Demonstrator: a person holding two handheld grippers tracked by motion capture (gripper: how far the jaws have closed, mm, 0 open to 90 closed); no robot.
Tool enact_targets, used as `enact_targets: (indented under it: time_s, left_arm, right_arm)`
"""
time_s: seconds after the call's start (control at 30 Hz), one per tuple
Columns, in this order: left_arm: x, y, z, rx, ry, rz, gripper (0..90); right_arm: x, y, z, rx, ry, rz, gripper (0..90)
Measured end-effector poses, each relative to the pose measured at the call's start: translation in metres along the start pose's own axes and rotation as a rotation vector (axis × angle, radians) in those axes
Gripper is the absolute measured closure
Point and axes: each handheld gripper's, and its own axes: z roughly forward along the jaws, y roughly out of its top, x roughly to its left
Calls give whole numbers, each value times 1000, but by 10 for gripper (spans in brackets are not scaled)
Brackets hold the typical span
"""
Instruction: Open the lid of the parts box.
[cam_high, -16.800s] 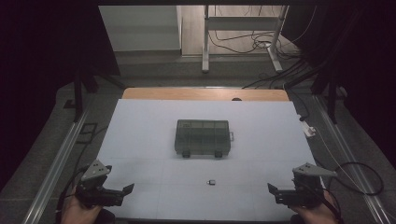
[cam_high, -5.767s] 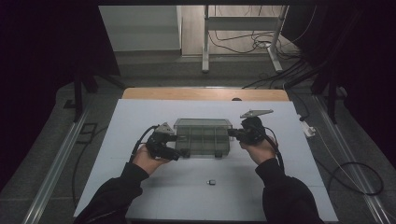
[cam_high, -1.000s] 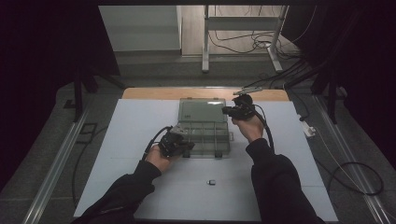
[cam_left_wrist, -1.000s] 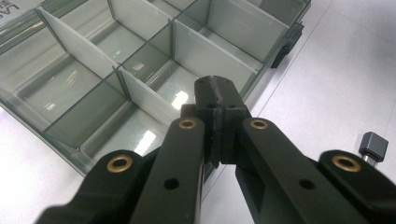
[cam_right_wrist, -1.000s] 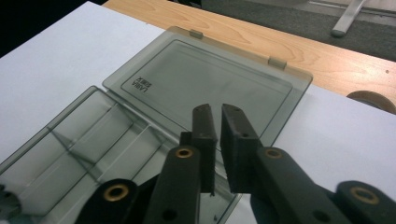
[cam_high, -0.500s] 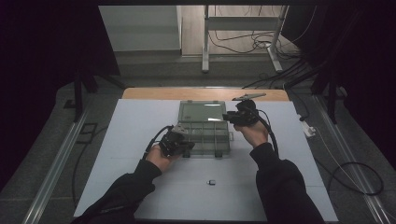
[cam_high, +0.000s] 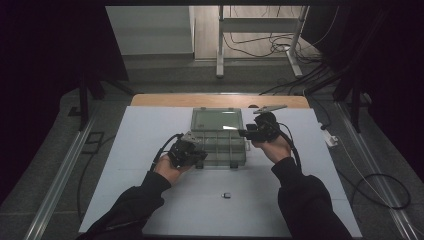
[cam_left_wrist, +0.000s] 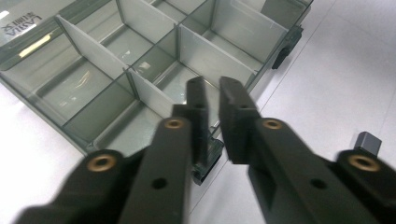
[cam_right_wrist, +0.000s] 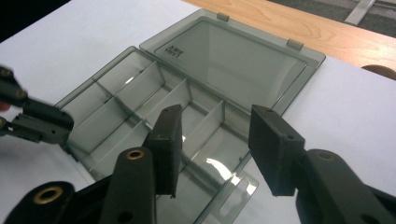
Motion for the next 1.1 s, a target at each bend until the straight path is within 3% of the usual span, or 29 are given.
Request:
enact_targets:
  time_s: [0.67,1.1]
  left_arm:
    - [8,-7,-24,-8,21,-21,433]
    - [7,-16,-32,-10,16,-35,293]
  right_arm:
    - [19,-18,-21,16,10,-47,341]
    - [21,-36,-37,26,11,-29,251]
